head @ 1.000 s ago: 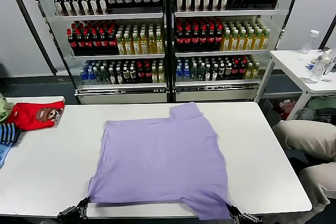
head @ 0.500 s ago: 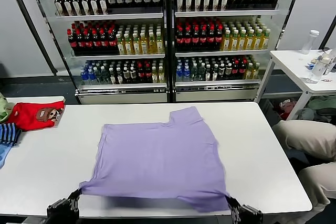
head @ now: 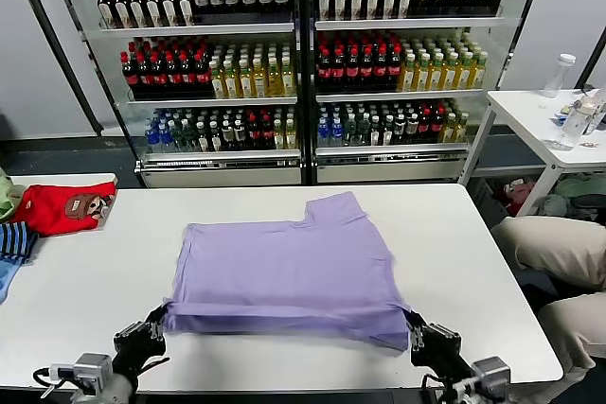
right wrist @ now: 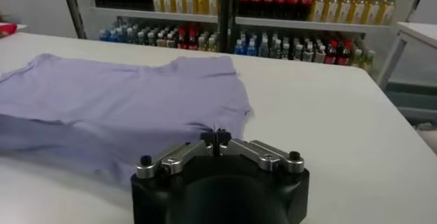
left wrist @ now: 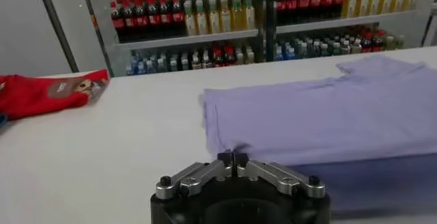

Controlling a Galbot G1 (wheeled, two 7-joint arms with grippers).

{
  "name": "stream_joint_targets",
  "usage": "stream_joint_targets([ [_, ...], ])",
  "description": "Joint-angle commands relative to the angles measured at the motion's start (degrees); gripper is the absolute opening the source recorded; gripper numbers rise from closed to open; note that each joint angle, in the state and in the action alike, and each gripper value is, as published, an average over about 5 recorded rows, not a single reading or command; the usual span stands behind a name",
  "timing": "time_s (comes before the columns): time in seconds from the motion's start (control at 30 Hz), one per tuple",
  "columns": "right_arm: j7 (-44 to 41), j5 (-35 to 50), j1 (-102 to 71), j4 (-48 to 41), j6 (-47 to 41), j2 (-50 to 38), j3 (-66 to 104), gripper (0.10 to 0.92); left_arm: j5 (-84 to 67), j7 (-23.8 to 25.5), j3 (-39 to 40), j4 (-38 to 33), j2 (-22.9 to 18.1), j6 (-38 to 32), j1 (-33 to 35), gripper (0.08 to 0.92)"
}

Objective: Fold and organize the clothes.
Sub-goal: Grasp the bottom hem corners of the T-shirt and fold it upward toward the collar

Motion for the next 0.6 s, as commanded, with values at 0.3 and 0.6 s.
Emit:
stream_joint_targets([
  [0.3, 0.27, -0.61, 10.78, -8.04, -0.84, 1.91, -5.88, 0.116, 1.31, 3.01, 3.29, 8.11, 0.34, -1.06, -7.63, 0.085],
  [0.6, 0.81, -1.48, 12.24, -11.44, -1.55, 3.96, -7.83, 0.182, 3.08, 2.80, 3.92, 11.43, 0.91, 0.54, -9.82, 0.099],
])
